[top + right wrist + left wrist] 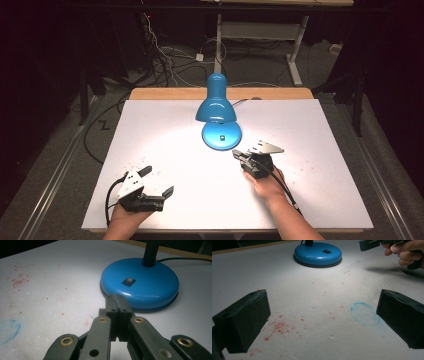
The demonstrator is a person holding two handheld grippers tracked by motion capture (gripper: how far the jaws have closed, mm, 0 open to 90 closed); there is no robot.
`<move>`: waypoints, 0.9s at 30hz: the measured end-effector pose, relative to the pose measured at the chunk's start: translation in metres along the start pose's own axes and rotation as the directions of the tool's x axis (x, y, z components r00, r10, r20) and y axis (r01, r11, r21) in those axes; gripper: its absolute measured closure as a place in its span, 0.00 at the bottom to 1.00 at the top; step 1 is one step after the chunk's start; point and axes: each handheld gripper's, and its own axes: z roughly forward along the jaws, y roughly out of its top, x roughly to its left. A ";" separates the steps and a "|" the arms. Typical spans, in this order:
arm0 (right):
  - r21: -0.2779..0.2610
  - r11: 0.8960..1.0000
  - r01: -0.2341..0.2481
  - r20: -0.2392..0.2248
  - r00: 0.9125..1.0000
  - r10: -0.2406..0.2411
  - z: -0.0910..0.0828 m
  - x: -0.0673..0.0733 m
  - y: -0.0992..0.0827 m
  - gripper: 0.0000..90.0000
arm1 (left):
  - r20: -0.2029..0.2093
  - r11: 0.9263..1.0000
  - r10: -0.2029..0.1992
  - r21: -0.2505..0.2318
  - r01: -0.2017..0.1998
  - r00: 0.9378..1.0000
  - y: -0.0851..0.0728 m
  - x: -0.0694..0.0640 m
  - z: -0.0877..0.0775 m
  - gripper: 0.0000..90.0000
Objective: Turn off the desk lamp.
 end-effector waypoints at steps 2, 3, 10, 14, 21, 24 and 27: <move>0.002 1.000 -0.001 -0.002 1.000 0.001 0.005 -0.002 0.002 1.00 | -0.001 1.000 0.000 0.001 0.000 1.000 0.000 0.001 0.000 0.00; 0.002 1.000 -0.001 -0.002 1.000 0.001 0.005 -0.002 0.002 1.00 | -0.002 1.000 -0.001 0.001 0.001 1.000 0.000 0.001 0.000 0.00; 0.002 1.000 0.006 -0.007 1.000 -0.006 0.016 -0.007 0.007 1.00 | -0.006 1.000 -0.008 -0.004 0.008 1.000 0.000 0.004 -0.002 0.00; -0.011 1.000 -0.021 -0.005 1.000 0.021 0.022 -0.013 0.012 1.00 | -0.002 1.000 0.000 -0.002 0.000 1.000 0.000 0.003 -0.002 0.00; -0.002 0.999 -0.054 0.007 0.999 0.054 0.034 -0.021 0.015 1.00 | 0.000 1.000 -0.009 -0.002 0.009 1.000 -0.001 0.003 -0.002 0.00; 0.004 0.999 -0.047 0.009 0.999 0.047 0.038 -0.024 0.016 1.00 | 0.002 1.000 -0.012 -0.003 0.012 1.000 -0.001 0.004 -0.002 0.00; 0.011 0.998 -0.061 0.011 0.998 0.061 0.046 -0.027 0.018 1.00 | 0.002 1.000 -0.016 -0.004 0.016 1.000 -0.001 0.004 -0.002 0.00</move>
